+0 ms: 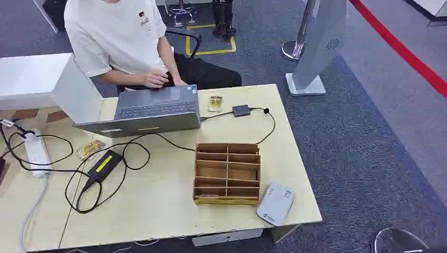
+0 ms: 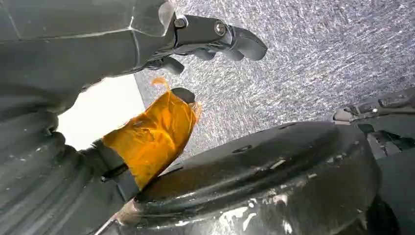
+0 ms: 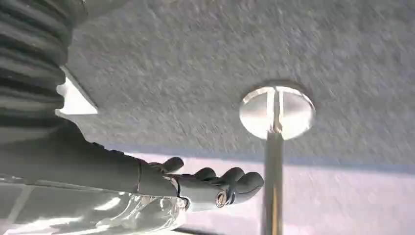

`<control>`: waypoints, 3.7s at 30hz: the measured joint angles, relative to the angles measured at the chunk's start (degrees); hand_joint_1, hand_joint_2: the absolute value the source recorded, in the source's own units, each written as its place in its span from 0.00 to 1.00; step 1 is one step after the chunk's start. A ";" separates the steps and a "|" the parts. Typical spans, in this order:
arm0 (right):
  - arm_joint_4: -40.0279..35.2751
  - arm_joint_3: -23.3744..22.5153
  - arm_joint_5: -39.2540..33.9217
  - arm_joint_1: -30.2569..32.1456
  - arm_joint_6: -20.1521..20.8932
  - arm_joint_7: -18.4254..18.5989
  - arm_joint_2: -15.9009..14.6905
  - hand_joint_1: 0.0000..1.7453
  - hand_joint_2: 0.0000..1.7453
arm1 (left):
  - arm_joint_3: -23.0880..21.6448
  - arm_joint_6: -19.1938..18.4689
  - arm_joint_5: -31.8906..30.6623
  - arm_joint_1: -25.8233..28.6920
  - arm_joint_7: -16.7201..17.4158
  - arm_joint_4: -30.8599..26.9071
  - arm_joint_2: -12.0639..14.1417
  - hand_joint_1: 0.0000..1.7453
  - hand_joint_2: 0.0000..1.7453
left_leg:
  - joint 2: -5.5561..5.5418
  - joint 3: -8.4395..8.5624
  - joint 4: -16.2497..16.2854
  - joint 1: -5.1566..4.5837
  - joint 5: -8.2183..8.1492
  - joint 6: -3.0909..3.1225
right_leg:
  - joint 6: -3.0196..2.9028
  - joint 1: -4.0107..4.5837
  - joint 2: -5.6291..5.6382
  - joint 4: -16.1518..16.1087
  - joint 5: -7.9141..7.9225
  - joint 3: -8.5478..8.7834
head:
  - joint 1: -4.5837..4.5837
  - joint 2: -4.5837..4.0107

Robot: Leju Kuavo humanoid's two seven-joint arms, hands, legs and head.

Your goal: Pass the card to the sensor for recognition and then transmit it.

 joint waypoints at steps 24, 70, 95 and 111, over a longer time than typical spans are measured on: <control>-17.39 -6.84 -19.97 -3.63 13.07 -6.89 -9.60 0.00 1.00 | -1.64 -1.83 -0.22 -0.28 -1.83 1.18 -0.05 0.00 1.00 | 0.75 0.21 -0.03 -0.47 -0.01 0.63 | 0.69 -0.57 0.77 0.00 0.11 -0.12 | -0.11 0.00; -39.43 54.19 11.69 -48.49 26.01 26.31 -45.16 0.00 1.00 | -12.26 -5.68 -7.73 -0.24 -8.47 1.29 2.18 0.00 1.00 | 0.04 -0.52 0.04 -0.62 0.69 0.90 | 0.87 -0.59 -0.01 0.06 0.62 -0.43 | -0.02 0.00; -34.57 63.93 10.64 -52.43 27.50 26.25 -36.98 1.00 1.00 | -14.32 -11.45 -5.96 -0.13 -16.09 1.86 2.25 0.00 1.00 | -0.13 -0.57 0.05 -0.66 0.72 0.85 | 0.87 -0.68 -0.12 0.04 0.62 -0.48 | -0.02 0.02; -37.85 61.79 9.31 -48.53 26.99 25.33 -36.96 1.00 1.00 | -14.32 -12.70 -5.24 -0.01 -16.57 2.08 2.16 0.00 1.00 | -0.13 -0.56 0.05 -0.66 0.72 0.85 | 0.87 -0.69 -0.12 0.03 0.62 -0.49 | 0.00 0.00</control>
